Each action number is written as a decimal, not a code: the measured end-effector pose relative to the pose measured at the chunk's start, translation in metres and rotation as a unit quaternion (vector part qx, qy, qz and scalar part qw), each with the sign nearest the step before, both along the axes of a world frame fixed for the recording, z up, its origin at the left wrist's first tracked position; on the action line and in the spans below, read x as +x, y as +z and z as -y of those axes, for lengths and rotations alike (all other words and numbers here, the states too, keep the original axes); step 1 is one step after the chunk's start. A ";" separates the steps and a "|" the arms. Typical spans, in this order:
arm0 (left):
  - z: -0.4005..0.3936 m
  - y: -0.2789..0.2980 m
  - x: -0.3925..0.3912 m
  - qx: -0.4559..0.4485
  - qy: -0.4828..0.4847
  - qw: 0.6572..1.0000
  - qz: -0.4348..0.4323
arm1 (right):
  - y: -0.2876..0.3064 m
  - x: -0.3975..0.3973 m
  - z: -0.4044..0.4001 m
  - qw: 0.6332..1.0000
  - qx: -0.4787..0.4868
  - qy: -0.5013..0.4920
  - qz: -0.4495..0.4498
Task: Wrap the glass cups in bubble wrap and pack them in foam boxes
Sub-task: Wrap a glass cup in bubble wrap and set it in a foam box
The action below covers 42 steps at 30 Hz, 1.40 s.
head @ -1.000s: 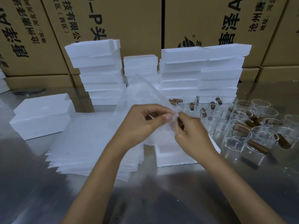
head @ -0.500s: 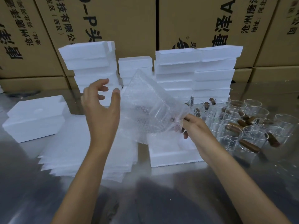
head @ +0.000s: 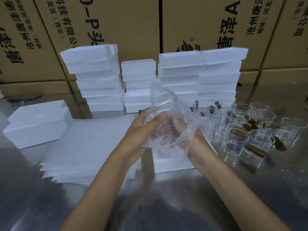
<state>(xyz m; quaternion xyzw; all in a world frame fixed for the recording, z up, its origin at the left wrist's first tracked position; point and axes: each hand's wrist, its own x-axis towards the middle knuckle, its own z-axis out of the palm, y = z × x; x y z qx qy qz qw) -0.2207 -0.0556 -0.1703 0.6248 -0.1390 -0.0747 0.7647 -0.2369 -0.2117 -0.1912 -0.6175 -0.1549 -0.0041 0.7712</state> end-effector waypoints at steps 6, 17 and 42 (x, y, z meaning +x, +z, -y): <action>0.001 0.004 -0.005 -0.025 0.006 0.999 -0.021 | 0.005 -0.006 0.010 0.988 -0.149 -0.031 0.038; 0.004 0.012 -0.007 -0.210 0.035 0.975 -0.070 | 0.003 -0.023 0.046 0.958 -0.204 -0.203 -0.012; 0.019 -0.027 -0.044 0.286 -0.038 0.948 0.137 | -0.029 -0.040 0.046 0.927 -0.193 -0.303 0.104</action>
